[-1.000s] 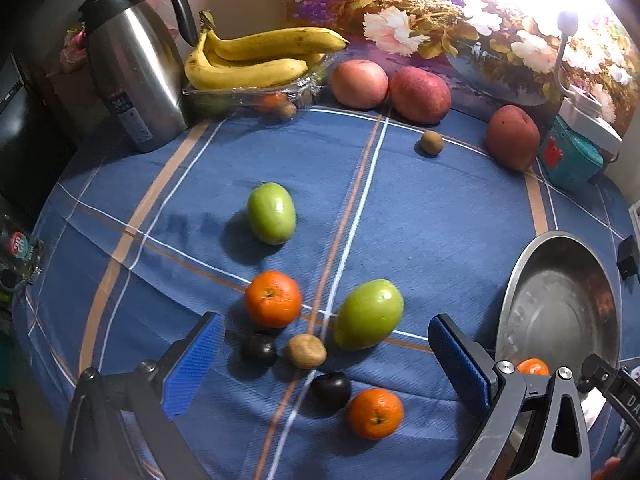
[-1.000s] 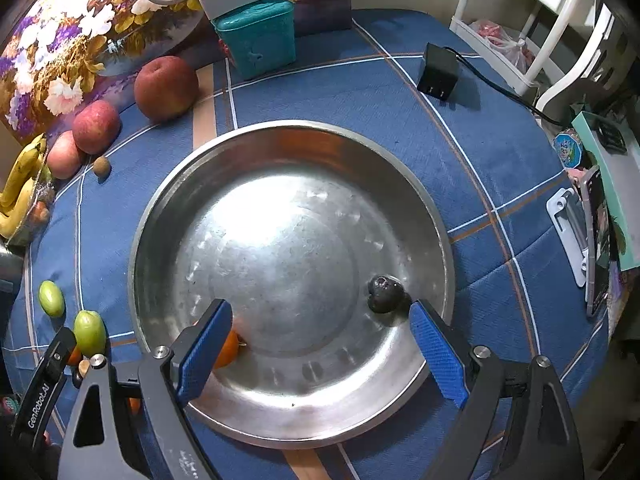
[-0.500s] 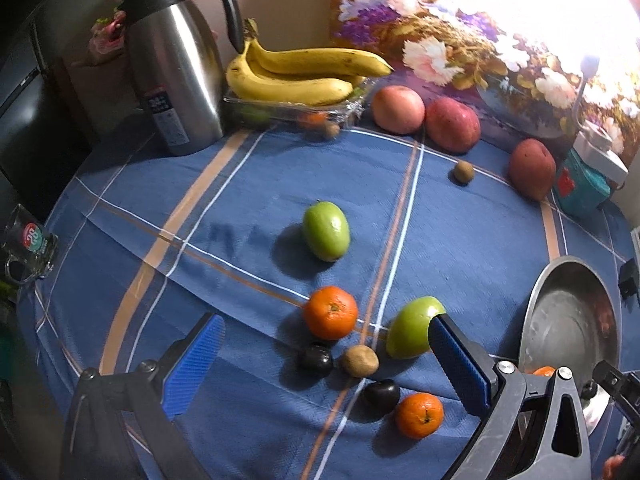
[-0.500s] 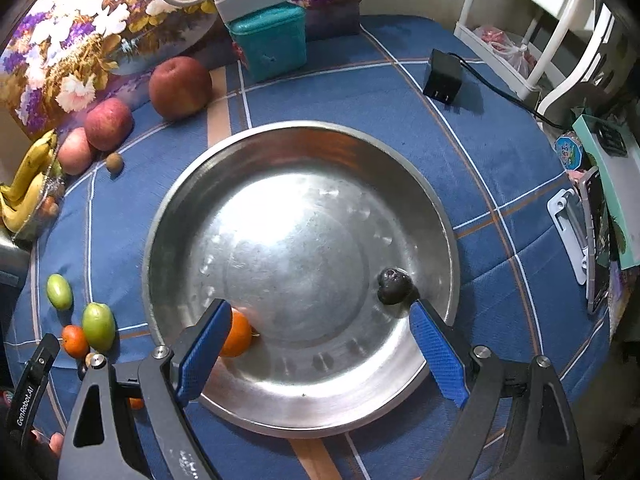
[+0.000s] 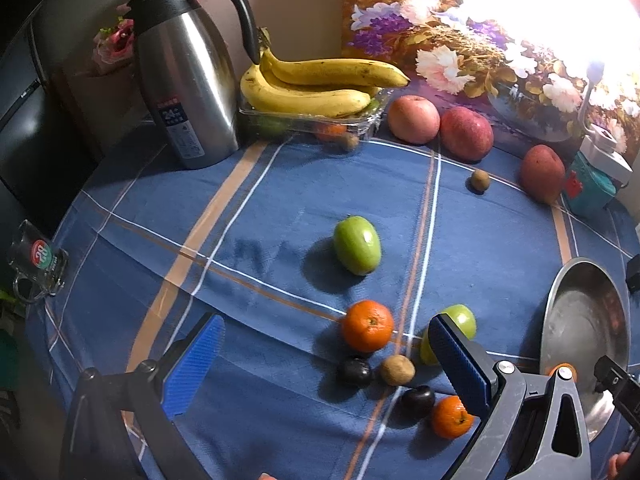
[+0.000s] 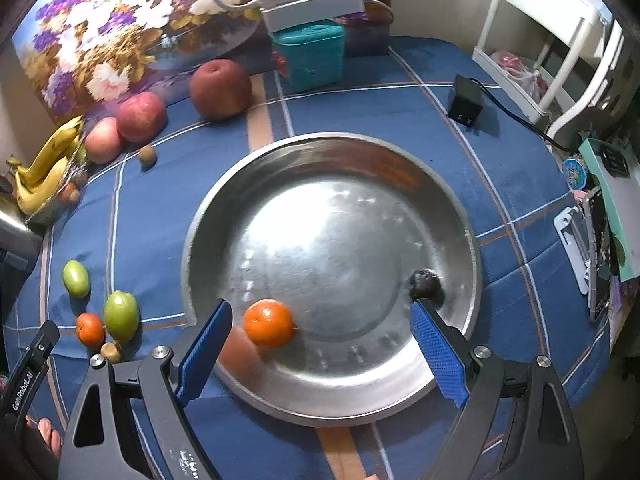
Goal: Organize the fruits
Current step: 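Open both grippers in the plate and withdraw them toward the fruit cluster, then close the right gripper on another tangerine while the left gripper closes on another dark plum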
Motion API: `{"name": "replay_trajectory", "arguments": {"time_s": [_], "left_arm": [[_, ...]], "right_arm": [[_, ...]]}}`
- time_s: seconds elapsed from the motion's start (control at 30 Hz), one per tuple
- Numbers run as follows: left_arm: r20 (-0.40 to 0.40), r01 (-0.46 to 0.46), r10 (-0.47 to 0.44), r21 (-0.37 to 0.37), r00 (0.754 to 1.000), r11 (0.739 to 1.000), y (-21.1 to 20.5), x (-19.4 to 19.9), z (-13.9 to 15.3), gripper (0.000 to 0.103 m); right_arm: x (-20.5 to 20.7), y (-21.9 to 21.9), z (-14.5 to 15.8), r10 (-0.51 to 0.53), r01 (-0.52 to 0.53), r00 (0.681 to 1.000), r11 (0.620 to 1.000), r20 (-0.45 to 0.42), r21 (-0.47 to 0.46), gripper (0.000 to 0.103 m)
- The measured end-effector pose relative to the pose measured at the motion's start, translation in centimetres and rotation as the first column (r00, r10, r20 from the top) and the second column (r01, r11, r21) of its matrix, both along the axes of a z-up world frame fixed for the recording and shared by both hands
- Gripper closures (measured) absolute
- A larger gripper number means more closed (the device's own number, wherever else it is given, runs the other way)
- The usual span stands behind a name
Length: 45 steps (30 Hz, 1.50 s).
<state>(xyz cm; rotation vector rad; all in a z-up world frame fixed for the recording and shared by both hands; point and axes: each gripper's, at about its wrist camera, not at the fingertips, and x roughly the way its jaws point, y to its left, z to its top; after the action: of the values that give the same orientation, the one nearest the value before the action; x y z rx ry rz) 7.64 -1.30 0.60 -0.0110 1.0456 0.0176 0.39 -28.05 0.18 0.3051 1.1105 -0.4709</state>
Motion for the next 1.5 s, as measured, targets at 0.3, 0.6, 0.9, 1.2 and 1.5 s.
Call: {"name": "replay_trajectory", "arguments": {"time_s": [0.3,0.6,0.9,1.2,1.5], "left_arm": [[0.002,-0.021,0.021,-0.030,1.000,0.999,2.7,0.1,0.1,0.000],[-0.038,-0.011,0.008,-0.065,0.999,0.998,4.2,-0.4,-0.9,0.000],[-0.110,0.020,-0.026,-0.062,0.994,0.998,3.8,-0.4,-3.1,0.000],[-0.152,0.029,-0.036,-0.049,0.988,0.998,3.2,0.1,-4.7,0.000],[-0.146,0.008,-0.020,-0.085,0.989,0.996,4.1,0.3,-4.5,0.000]], "right_arm": [[0.8,4.0,-0.2,0.087,-0.087,0.996,0.996,0.000,-0.018,0.012],[1.8,8.9,-0.7,0.205,-0.205,0.979,0.978,-0.001,0.037,0.012],[2.1,11.7,-3.2,0.284,-0.276,0.957,0.955,-0.066,0.105,0.012],[2.6,11.8,-5.2,0.276,-0.260,0.954,0.957,-0.118,0.131,0.012],[3.2,12.9,-5.6,0.294,-0.281,0.951,0.950,-0.094,0.134,0.012]]}}
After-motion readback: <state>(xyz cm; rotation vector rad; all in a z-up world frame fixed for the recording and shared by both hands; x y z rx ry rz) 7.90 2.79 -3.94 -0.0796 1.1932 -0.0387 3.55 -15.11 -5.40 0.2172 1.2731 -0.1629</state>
